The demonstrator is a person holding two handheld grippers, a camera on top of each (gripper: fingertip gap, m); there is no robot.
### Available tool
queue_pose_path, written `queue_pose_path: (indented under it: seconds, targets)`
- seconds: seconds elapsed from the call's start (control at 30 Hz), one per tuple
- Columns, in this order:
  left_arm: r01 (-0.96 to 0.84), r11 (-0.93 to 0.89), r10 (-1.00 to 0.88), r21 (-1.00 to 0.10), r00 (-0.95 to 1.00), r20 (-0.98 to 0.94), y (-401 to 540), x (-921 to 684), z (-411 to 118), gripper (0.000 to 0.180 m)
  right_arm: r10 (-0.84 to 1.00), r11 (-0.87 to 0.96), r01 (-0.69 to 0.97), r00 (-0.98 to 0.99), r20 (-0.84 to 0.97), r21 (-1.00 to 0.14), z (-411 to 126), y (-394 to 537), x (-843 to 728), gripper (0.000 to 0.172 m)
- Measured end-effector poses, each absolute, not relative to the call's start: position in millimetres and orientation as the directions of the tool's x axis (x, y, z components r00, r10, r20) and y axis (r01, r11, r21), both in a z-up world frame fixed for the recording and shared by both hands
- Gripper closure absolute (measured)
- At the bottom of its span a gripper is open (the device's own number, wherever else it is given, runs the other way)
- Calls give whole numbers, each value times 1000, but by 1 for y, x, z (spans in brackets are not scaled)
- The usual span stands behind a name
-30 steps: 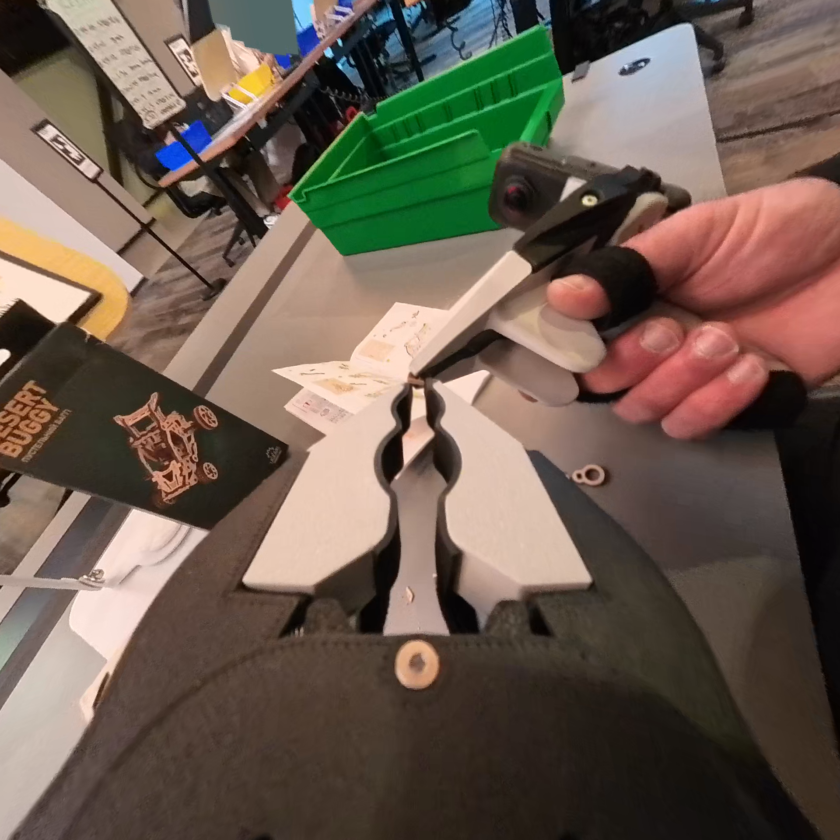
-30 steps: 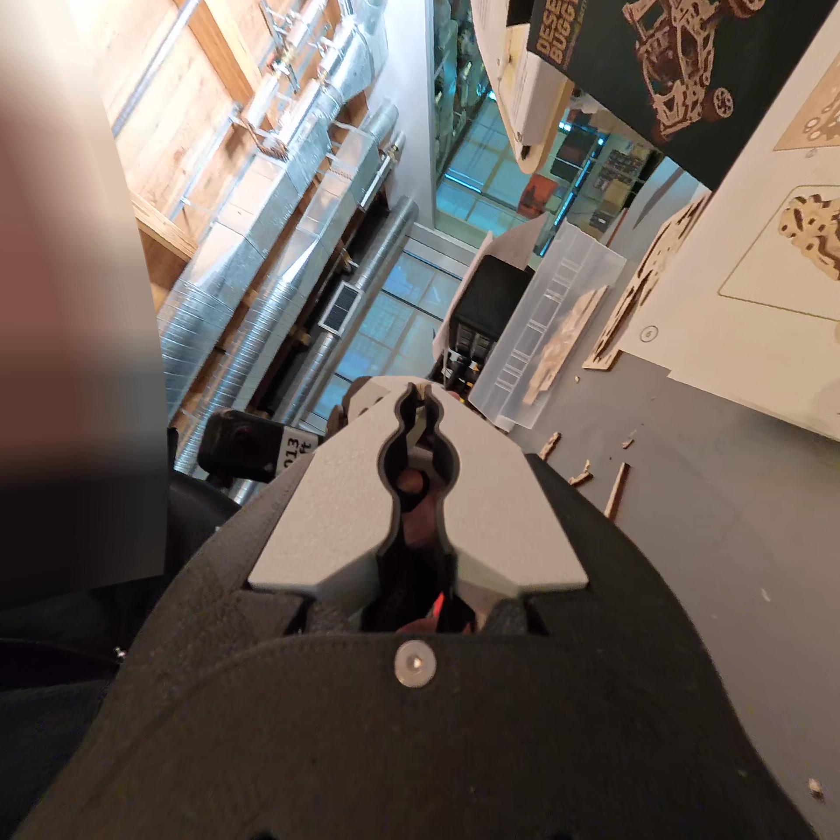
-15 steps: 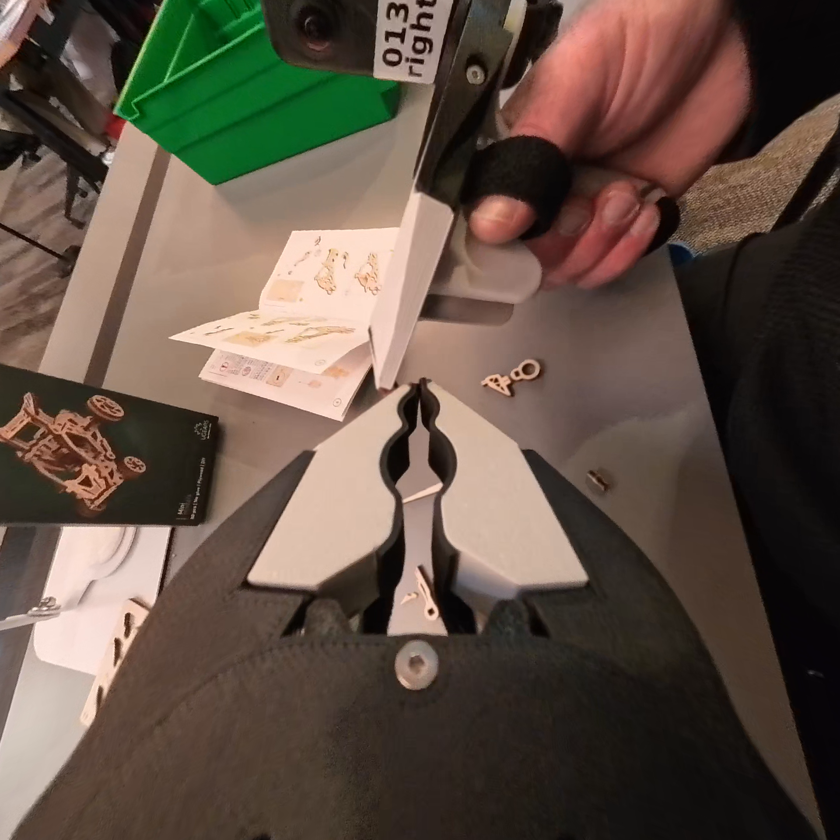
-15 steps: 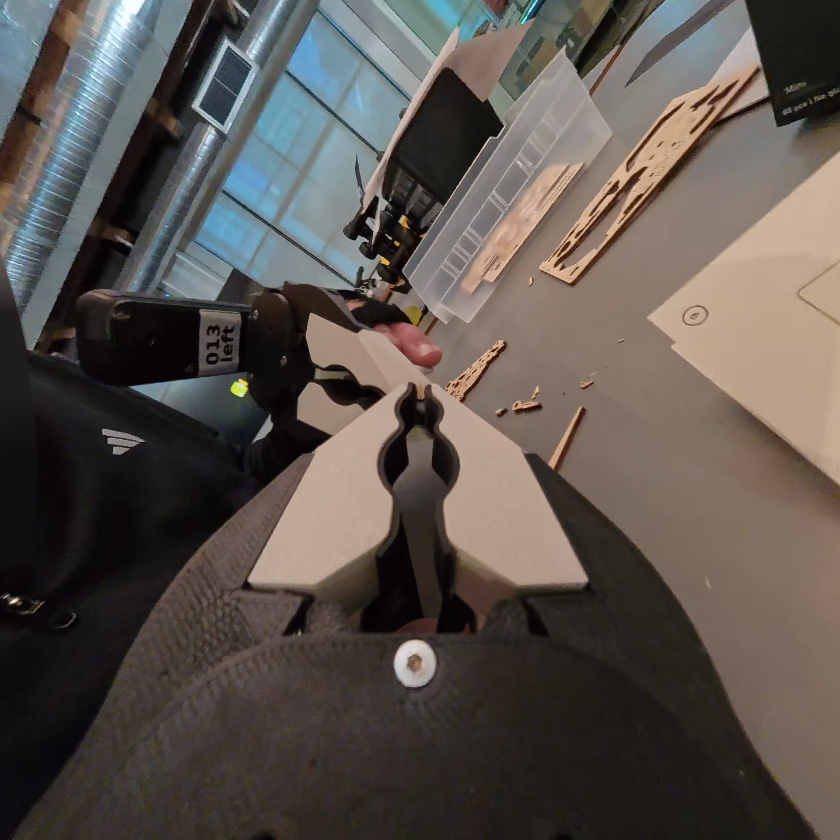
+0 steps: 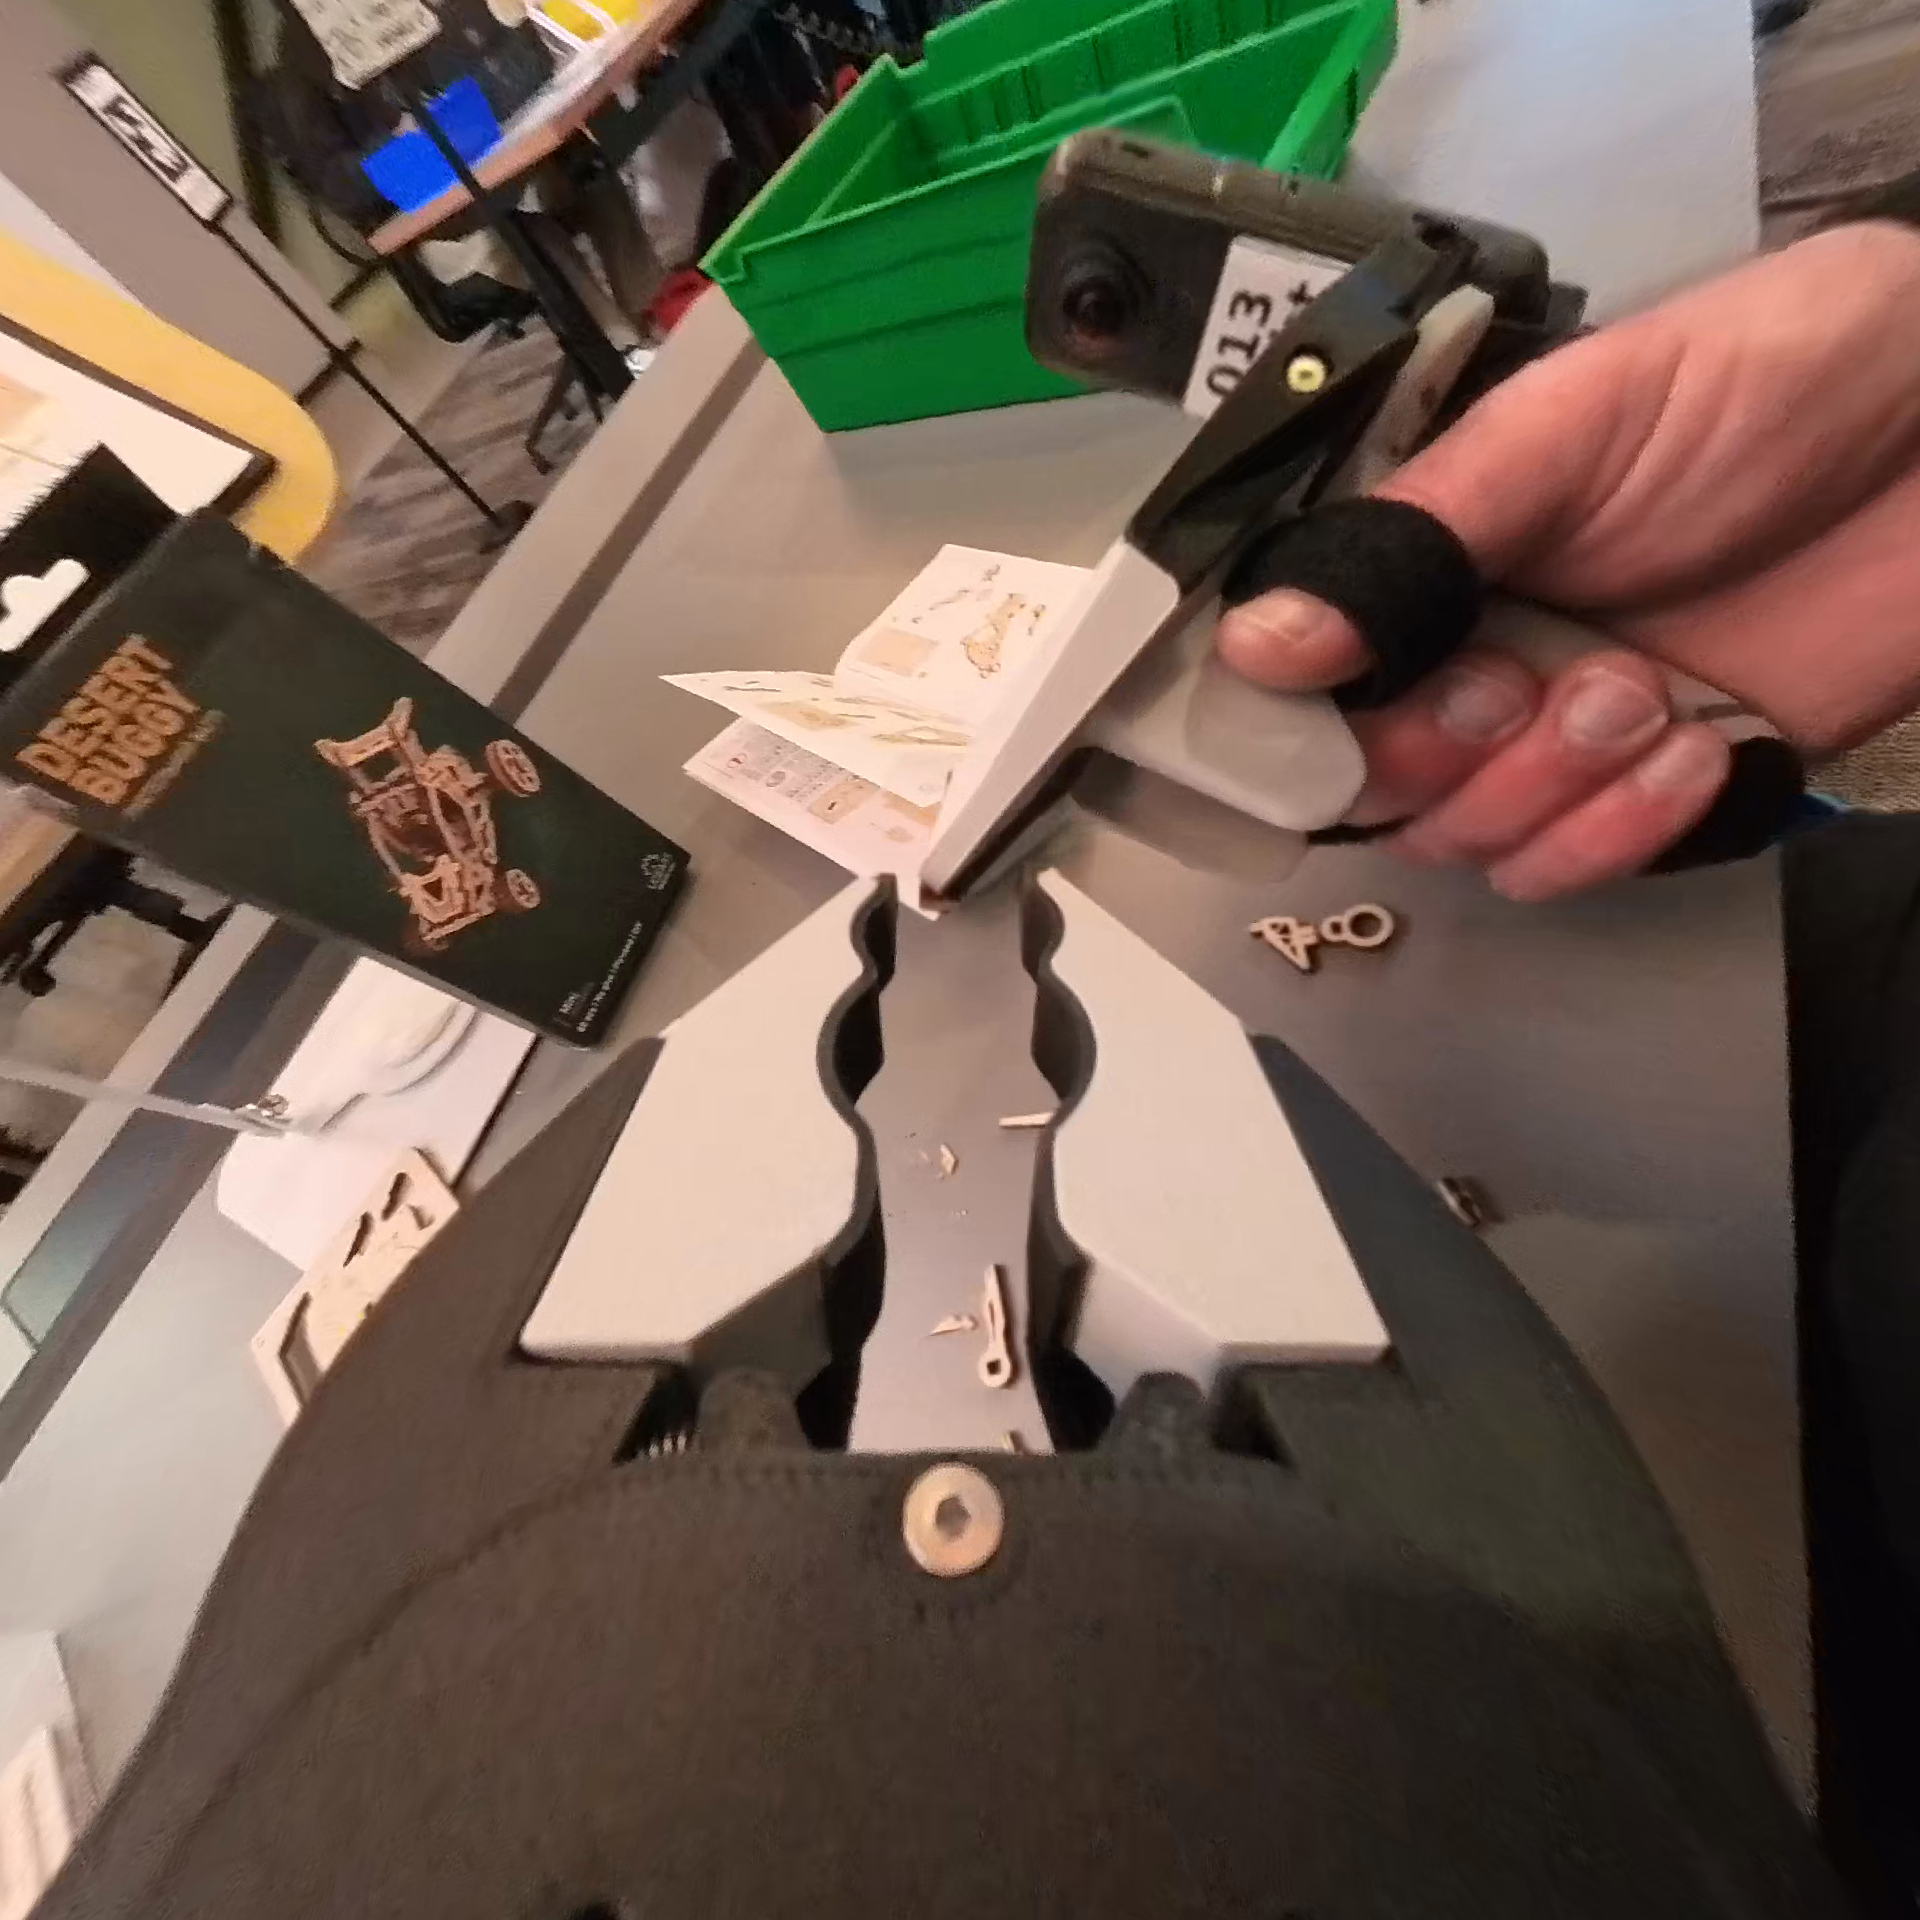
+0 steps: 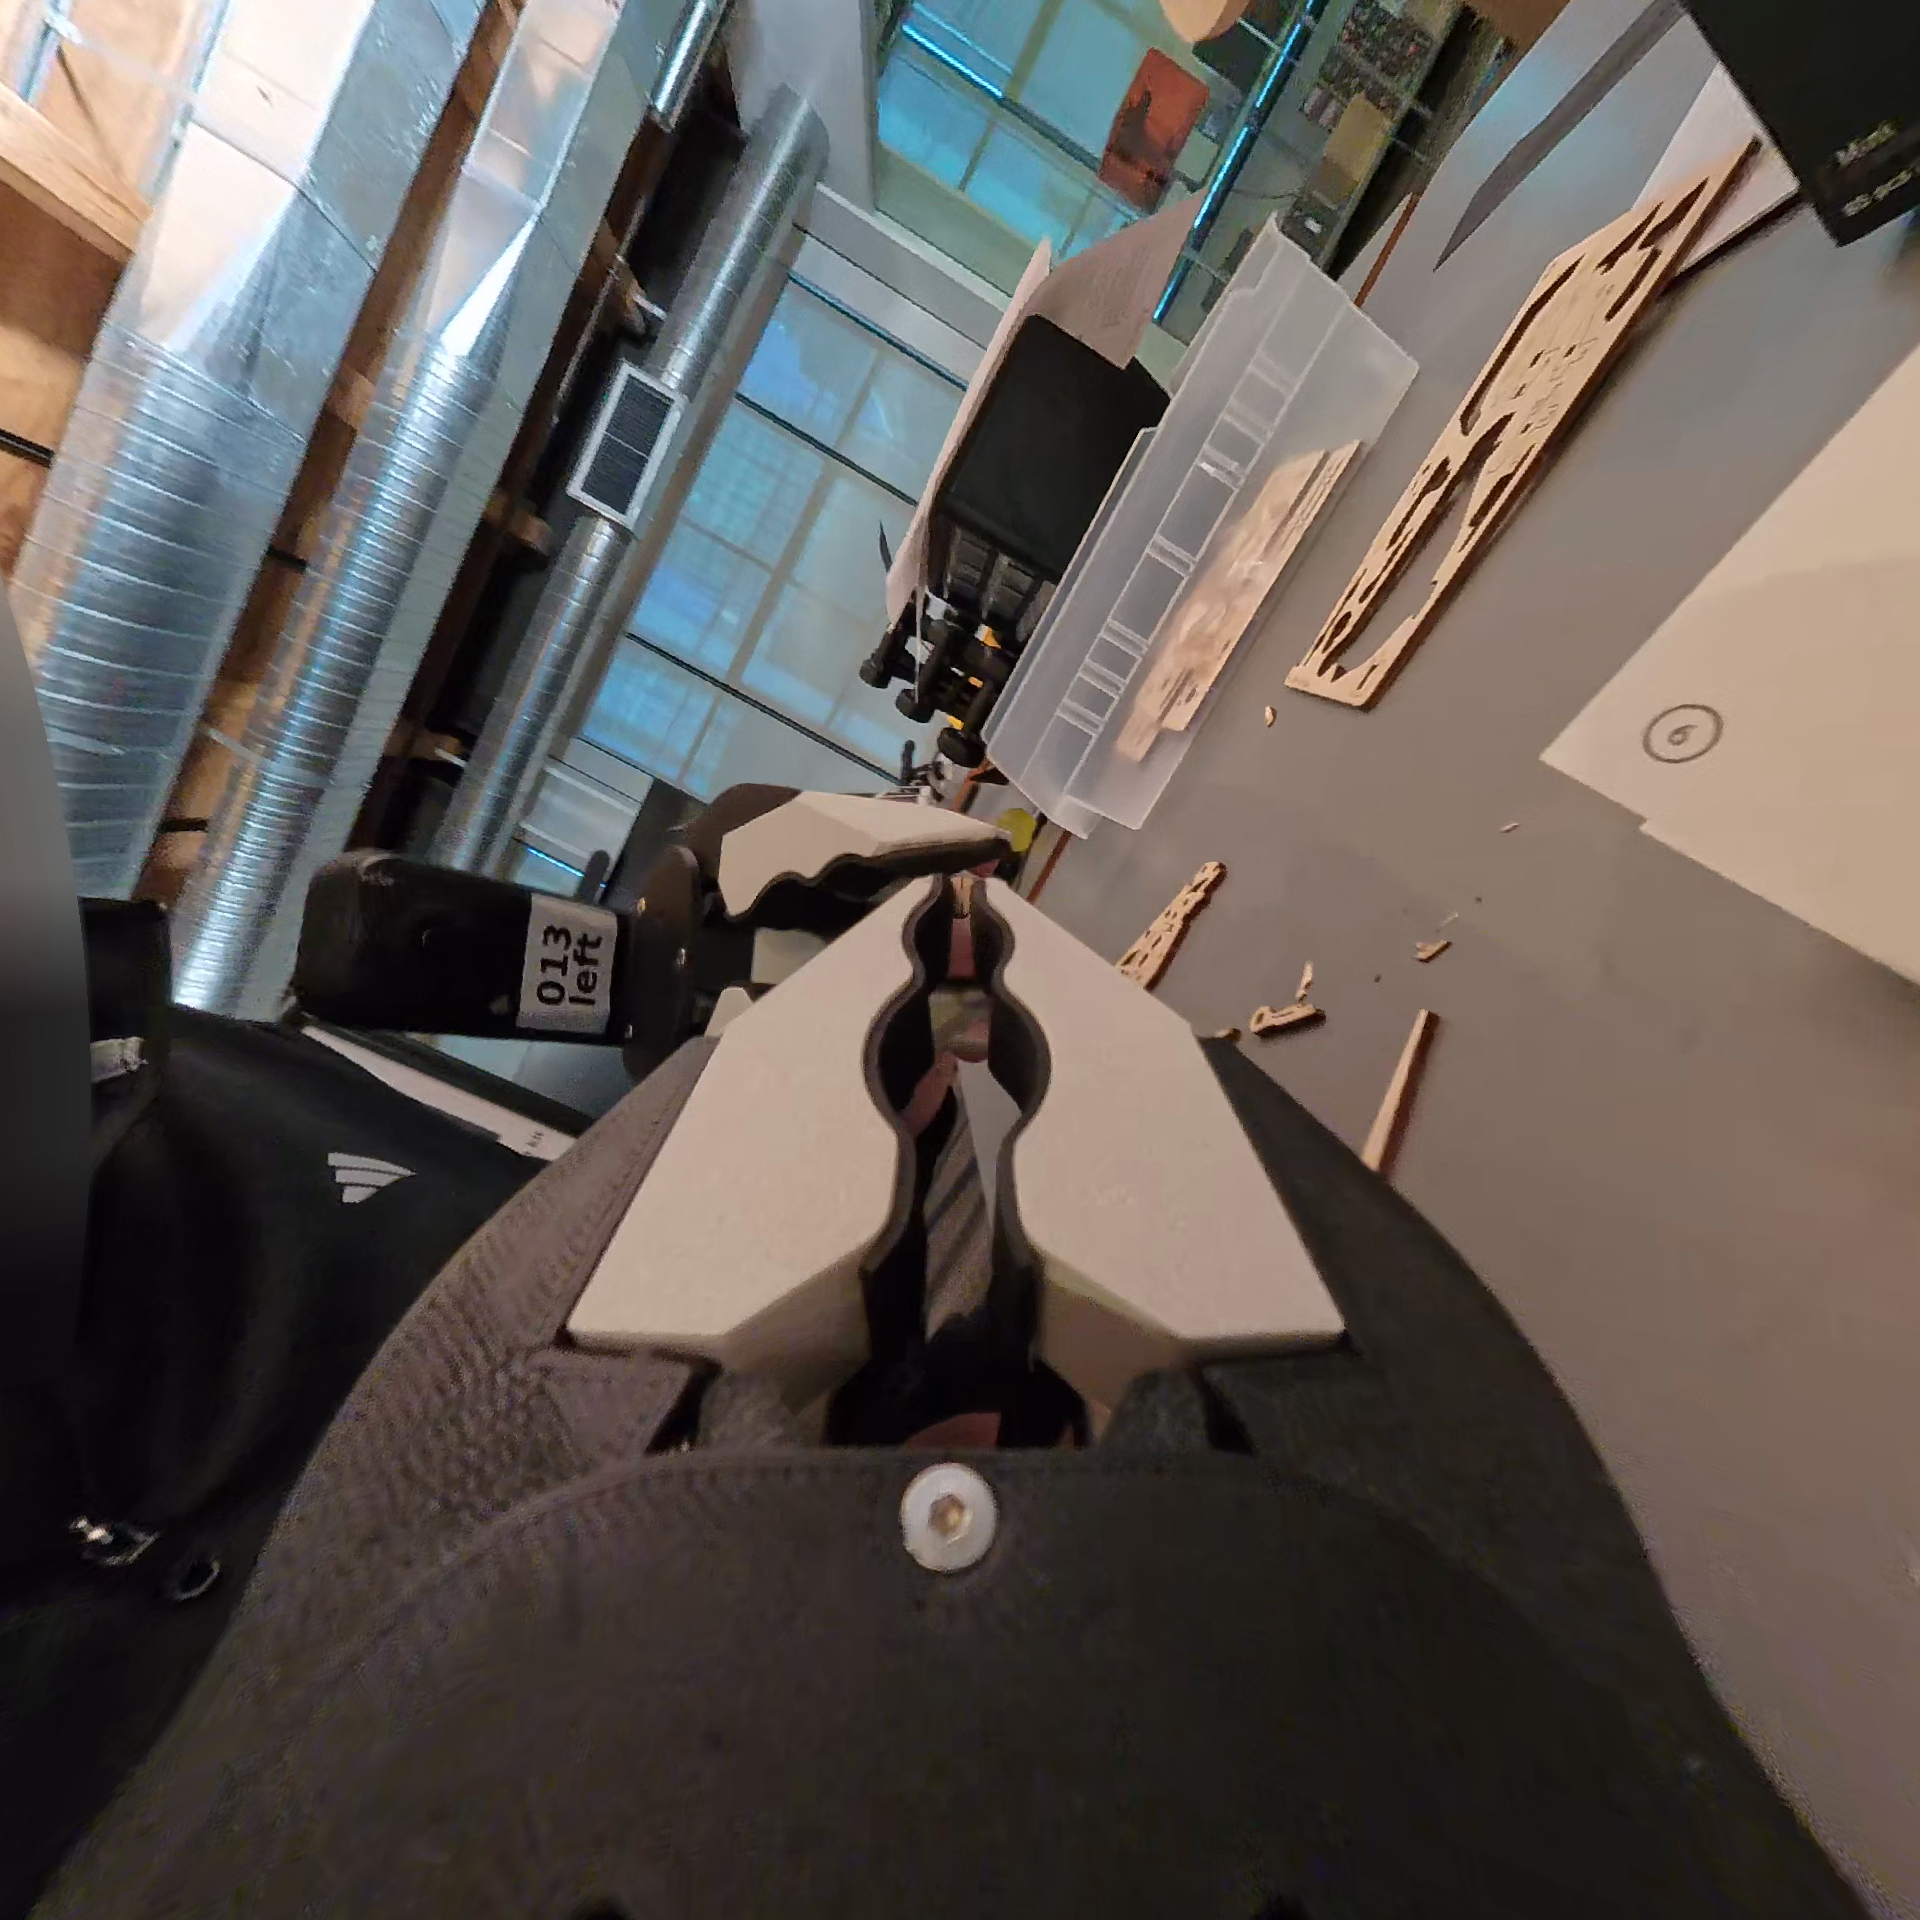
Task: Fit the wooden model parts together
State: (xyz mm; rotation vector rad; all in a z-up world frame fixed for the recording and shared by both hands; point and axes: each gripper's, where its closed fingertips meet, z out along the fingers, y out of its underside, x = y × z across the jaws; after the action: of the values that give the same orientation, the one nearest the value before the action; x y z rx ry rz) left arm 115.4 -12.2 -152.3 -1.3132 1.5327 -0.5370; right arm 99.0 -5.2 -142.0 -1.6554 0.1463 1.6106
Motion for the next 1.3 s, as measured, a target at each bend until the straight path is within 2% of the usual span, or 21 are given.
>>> queue_pose_path:
  seconds: [0.03, 0.33, 0.6, 0.83, 1.07, 1.3]
  targets:
    - [-458, 316, -910, -831, 101, -401, -13, 115, -150, 162, 432, -676, -592, 164, -887, -439, -142, -5, 97, 171]
    - [-385, 319, -887, -866, 200, -416, -5, 118, -131, 162, 425, -631, -739, -77, -902, -235, -128, 0, 110, 171]
    - [-398, 380, -840, -835, 231, -492, -4, 122, -126, 172, 434, -606, -782, -169, -885, -147, -119, 1, 115, 171]
    - [-448, 456, -793, -769, 188, -580, -5, 121, -127, 174, 430, -612, -776, -164, -888, -153, -121, 0, 114, 171]
    - [-488, 510, -792, -708, 54, -608, -8, 117, -132, 176, 445, -631, -722, -36, -895, -285, -125, -3, 110, 171]
    - [-479, 506, -818, -717, -3, -575, -13, 117, -133, 177, 448, -641, -706, -27, -894, -300, -126, -7, 110, 170]
